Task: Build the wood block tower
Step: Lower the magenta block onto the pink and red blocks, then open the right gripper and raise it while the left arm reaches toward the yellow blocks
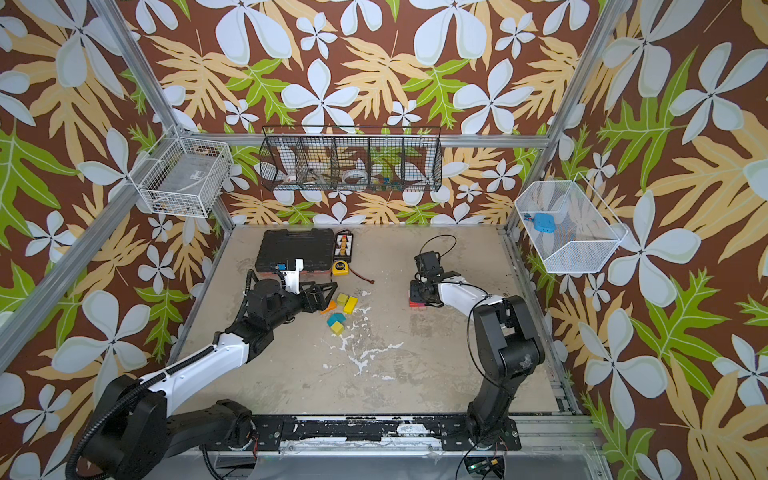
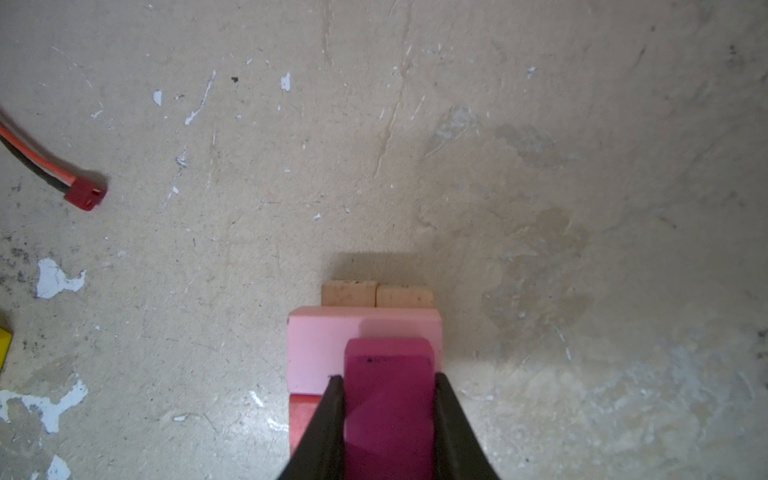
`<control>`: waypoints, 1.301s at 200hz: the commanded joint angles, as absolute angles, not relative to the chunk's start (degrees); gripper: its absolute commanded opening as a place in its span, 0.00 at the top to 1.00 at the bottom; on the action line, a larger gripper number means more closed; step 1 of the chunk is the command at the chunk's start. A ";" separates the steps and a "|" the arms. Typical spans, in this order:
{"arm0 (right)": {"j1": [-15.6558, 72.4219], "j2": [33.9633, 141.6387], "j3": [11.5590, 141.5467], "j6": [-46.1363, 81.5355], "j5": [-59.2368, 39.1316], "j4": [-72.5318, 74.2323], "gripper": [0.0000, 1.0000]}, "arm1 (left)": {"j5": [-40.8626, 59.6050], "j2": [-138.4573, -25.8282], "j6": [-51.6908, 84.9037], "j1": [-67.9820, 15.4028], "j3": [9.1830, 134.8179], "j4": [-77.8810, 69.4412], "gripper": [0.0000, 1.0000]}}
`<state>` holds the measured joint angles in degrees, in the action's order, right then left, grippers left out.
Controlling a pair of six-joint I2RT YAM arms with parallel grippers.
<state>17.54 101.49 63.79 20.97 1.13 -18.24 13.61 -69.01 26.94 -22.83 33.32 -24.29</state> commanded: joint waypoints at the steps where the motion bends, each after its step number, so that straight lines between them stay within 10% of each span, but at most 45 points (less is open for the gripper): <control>1: 17.49 101.69 64.25 21.35 1.93 -18.66 0.83 | 13.95 -69.00 27.06 -22.76 33.84 -26.17 0.00; 193: 17.50 95.90 61.03 21.53 3.46 -17.09 0.55 | 14.36 -70.46 27.29 -22.76 35.04 -24.40 0.00; 260: 17.58 85.43 54.86 22.81 7.59 -13.05 0.49 | 0.72 -71.37 26.35 -22.81 39.12 -8.88 0.00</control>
